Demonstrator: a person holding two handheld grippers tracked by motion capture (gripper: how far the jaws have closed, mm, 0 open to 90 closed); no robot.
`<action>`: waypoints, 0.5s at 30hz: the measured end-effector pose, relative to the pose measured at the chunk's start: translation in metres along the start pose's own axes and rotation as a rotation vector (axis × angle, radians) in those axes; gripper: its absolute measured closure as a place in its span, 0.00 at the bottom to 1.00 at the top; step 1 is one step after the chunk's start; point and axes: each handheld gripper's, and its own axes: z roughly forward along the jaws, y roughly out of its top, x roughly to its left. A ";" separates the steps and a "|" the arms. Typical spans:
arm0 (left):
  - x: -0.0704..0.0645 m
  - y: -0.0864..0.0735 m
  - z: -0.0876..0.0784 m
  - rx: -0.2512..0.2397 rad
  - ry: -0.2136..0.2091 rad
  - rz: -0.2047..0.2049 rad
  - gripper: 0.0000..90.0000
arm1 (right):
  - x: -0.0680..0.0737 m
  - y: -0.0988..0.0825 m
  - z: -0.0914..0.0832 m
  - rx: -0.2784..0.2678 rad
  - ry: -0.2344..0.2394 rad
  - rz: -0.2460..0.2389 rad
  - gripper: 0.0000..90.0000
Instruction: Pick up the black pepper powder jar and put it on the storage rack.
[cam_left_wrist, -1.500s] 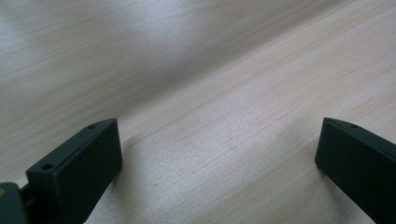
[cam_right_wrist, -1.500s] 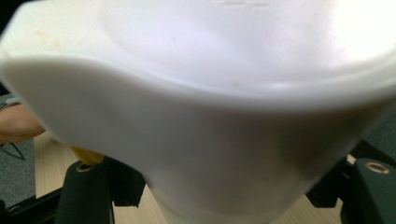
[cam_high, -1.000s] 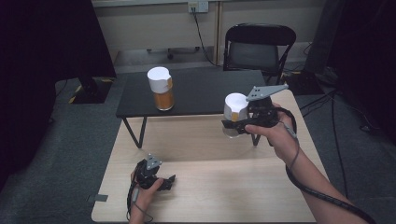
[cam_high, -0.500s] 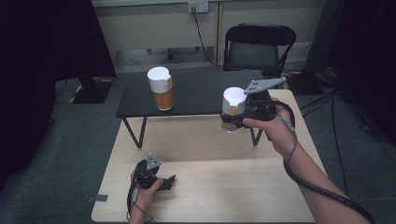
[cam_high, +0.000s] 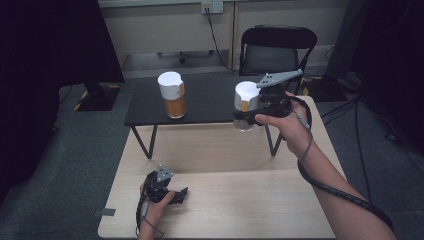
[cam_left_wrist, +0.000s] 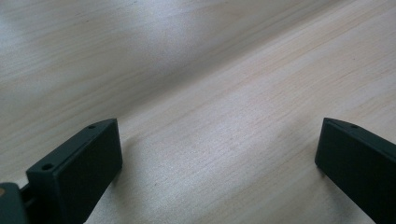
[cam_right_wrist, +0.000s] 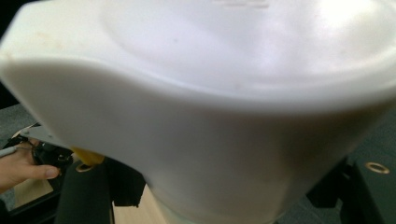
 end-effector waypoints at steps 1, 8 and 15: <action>0.000 0.000 0.000 0.000 0.000 0.000 0.00 | 0.000 0.002 0.001 0.002 -0.003 0.002 0.34; 0.000 0.000 0.000 0.000 0.000 0.000 0.00 | -0.002 0.013 0.011 0.004 -0.028 0.005 0.34; 0.000 0.000 0.000 0.000 0.000 0.000 0.00 | -0.005 0.019 0.025 0.001 -0.050 0.012 0.34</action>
